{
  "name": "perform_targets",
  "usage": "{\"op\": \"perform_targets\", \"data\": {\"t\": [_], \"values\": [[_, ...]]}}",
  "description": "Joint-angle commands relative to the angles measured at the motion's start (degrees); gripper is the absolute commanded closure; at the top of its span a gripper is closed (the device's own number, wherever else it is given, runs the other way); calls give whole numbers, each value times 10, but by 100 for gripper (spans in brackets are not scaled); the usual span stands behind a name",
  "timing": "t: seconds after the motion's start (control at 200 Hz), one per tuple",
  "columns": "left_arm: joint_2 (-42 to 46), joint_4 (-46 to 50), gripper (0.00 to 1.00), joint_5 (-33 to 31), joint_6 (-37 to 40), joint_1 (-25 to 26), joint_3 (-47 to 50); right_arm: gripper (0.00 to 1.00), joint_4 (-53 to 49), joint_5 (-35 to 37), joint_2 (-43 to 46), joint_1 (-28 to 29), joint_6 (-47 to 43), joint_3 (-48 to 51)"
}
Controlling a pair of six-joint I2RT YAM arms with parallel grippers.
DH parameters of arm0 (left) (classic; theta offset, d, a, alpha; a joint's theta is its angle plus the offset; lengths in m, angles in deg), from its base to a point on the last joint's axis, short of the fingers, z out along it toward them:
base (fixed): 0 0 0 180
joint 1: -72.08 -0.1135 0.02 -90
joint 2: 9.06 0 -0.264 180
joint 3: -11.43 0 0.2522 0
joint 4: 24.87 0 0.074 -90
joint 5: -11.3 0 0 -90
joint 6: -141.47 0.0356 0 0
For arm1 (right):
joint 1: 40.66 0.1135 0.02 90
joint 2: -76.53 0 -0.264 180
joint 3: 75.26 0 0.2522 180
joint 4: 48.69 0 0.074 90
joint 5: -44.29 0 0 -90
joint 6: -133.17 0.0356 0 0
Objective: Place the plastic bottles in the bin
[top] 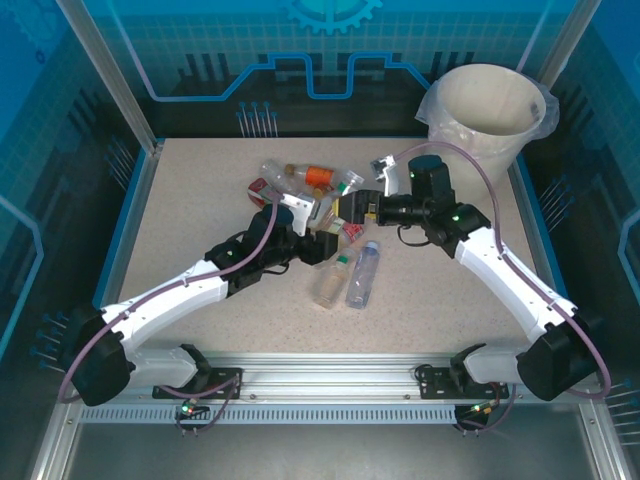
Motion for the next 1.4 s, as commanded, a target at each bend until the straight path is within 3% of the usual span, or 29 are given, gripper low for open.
{"op": "perform_targets", "data": {"t": [0.0,0.13,0.52,0.805,0.845,0.92,0.97,1.14,1.391], "values": [[-3,-40,54,14,20,11,-10,2,11,36,-13,17,23,-10],[-11,-43,54,-17,38,28,-14,9,-7,22,-26,19,21,-23],[-26,-53,53,-14,36,31,-20,45,-5,21,-17,19,1,-23],[-33,-68,43,-7,20,31,-13,55,-5,39,-9,11,-1,-23],[-34,-64,35,-8,17,31,-16,56,-5,44,-9,10,-1,-23],[-35,-57,11,-16,7,30,-20,57,-7,57,-7,3,-3,-23],[-32,-53,2,-14,3,30,-24,57,-9,68,-3,-5,-5,-22],[-9,-50,1,-27,-21,29,-24,58,-26,95,5,-52,-15,-33],[44,-22,1,-98,-92,17,8,60,-37,98,9,-144,-50,-95]]}}
